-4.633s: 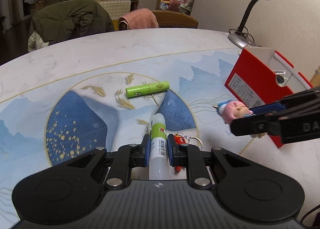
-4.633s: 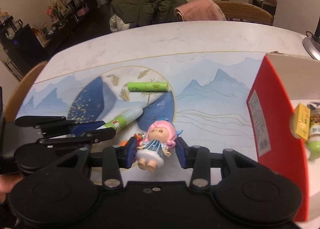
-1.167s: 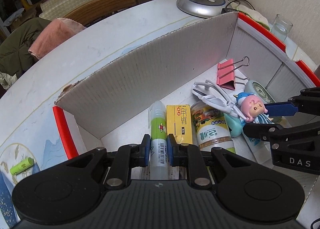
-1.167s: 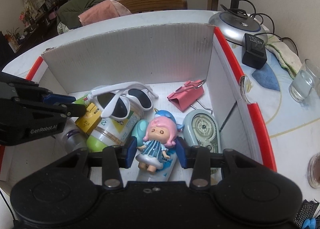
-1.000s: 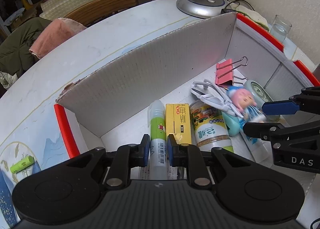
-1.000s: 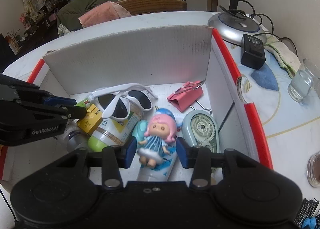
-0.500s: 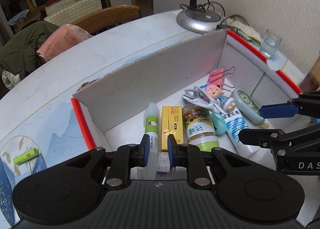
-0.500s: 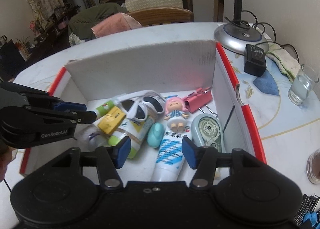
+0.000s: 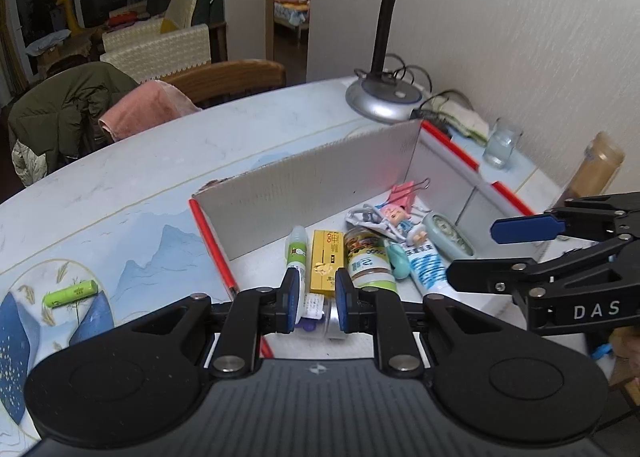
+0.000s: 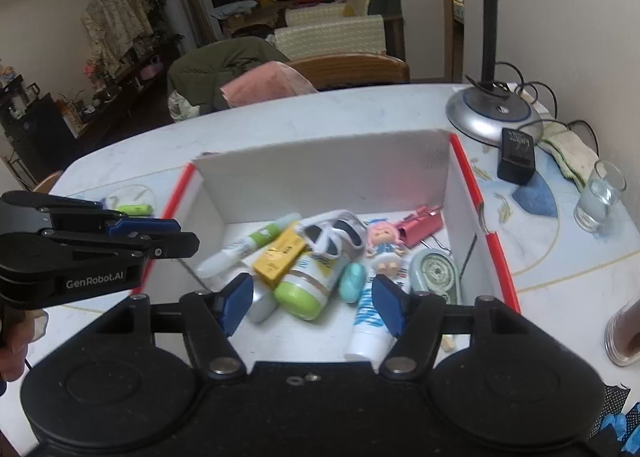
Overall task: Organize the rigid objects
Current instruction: 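Withdraw both tools from the box back over the mat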
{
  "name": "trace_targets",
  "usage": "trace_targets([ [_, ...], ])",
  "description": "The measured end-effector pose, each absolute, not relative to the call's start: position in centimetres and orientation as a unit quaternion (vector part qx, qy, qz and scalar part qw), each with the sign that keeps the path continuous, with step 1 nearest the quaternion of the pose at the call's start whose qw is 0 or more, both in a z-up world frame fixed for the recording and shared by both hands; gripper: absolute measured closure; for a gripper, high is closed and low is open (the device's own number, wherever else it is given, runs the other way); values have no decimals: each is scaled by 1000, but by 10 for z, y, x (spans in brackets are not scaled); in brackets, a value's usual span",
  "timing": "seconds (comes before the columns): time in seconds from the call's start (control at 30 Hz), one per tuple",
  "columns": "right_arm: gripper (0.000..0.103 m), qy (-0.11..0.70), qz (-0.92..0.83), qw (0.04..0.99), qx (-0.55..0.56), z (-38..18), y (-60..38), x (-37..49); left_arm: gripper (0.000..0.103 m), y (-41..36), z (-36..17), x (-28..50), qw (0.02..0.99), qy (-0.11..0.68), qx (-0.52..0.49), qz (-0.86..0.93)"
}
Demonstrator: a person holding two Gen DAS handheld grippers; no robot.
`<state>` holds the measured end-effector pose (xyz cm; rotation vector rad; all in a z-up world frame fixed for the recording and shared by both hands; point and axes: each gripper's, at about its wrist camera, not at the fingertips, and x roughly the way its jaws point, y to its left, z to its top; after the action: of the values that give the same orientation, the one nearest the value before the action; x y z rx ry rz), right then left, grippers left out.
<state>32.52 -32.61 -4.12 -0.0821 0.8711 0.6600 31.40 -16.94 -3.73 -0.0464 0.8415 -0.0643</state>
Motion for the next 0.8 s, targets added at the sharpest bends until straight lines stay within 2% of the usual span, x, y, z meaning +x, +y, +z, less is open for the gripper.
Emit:
trace_targets([
  [0.1,34,405,320,855,-40,-31,-320,315,85,-164,-29,300,917,396,-29,-33],
  [0.17,34,400,325,856,-40,-25,-315,308,78,-158,-24,290,920,388,-33,-35],
  [0.2,34,398,327,856,-40,-23,-312,304,66,-154,-22,285,922,384,-35,-34],
  [0.23,34,397,330,856,-40,-20,-309,300,47,-152,-20,279,924,379,-35,-32],
  [0.3,33,395,337,854,-35,-16,-305,293,32,-146,-15,265,931,363,-33,-31],
  [0.53,32,392,350,850,-24,-11,-284,262,30,-113,-12,228,932,359,-45,-20],
  [0.63,24,389,355,850,-20,-9,-275,248,28,-92,-14,210,931,359,-62,-10],
  [0.77,21,387,362,848,-17,-8,-259,232,26,-63,-18,188,931,359,-70,6],
  [0.8,20,386,363,848,-17,-8,-255,229,23,-55,-18,182,931,359,-72,11],
])
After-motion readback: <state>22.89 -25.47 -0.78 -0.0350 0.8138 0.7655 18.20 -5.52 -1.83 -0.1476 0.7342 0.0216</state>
